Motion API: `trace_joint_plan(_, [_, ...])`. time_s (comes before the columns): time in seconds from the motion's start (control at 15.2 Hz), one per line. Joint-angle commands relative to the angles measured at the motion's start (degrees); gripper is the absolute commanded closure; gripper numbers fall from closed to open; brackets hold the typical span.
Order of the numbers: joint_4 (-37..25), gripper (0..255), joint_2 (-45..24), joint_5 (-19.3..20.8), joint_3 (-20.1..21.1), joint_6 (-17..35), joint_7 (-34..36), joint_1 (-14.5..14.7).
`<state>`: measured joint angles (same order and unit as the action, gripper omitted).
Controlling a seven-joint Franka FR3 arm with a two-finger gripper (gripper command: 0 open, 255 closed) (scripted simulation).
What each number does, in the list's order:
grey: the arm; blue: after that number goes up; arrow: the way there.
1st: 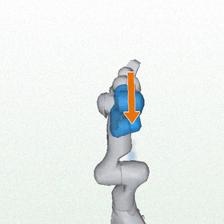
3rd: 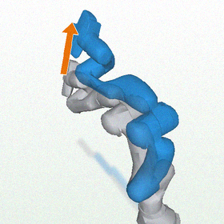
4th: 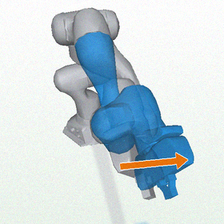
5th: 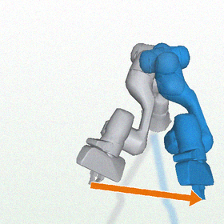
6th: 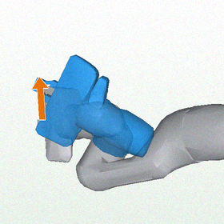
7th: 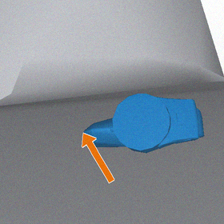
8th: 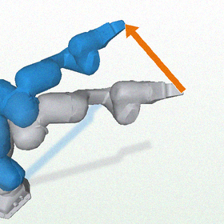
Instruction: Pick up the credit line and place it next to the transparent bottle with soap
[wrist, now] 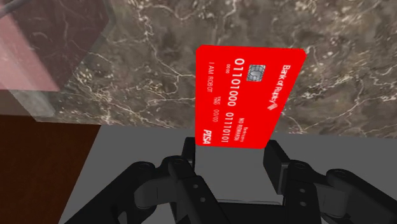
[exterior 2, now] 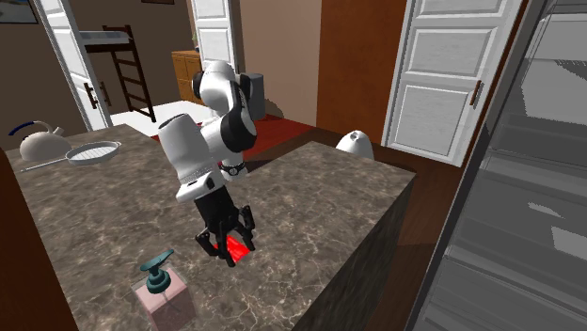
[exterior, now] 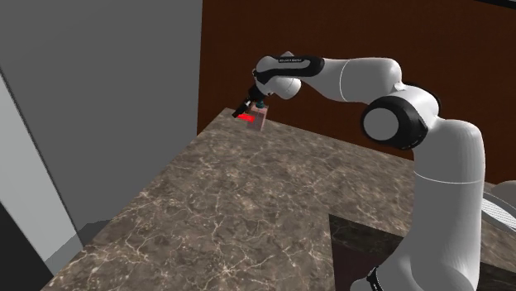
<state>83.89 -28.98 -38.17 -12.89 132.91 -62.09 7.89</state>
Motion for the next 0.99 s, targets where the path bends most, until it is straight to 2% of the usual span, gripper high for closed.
trace_joint_plan(0.0, [0.8, 255, -0.4, -0.6, 0.3, 1.2, -0.8, -0.1])
trace_joint_plan(0.92, [4.4, 255, -4.6, -5.1, 2.7, 8.0, -6.6, -1.1])
